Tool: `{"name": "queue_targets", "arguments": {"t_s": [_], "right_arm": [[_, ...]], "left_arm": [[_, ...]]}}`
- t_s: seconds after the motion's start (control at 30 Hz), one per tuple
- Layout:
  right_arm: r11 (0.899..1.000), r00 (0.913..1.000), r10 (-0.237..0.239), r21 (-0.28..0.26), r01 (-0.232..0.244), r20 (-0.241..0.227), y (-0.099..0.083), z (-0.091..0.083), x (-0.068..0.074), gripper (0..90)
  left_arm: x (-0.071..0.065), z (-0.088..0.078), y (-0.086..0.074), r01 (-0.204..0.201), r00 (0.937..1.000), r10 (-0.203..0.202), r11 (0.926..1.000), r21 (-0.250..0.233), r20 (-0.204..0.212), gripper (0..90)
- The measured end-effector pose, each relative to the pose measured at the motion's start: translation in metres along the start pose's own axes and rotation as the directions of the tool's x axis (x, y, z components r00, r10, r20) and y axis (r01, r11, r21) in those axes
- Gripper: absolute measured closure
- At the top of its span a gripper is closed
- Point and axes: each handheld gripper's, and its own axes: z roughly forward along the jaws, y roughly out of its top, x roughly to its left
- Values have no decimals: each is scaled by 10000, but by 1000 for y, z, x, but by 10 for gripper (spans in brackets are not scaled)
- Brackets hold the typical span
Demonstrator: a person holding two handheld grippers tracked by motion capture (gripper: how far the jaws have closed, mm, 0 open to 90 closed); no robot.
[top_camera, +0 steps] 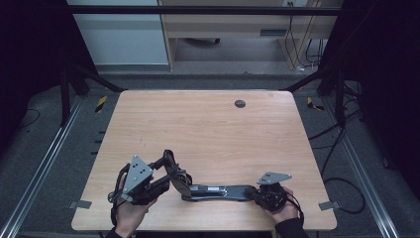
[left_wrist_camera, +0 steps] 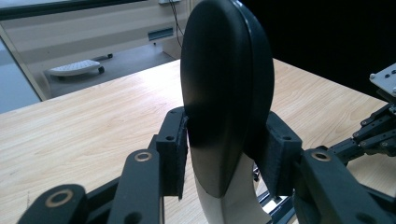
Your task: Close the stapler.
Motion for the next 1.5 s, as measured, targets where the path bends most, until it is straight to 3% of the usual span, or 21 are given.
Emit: {"name": "queue_targets", "arguments": {"t_s": [0.87,1.5], "right_arm": [[9999,10000,-98,39,98,-8,0,0,0,900],[9999,9999,-126,-6,126,-33,0,0,1,900]], "left_arm": [[-22,12,8,-700,9973,700,9975,42,-210,571],[-36,21,12,-1206,9919,1211,9926,164,-374,570]]}}
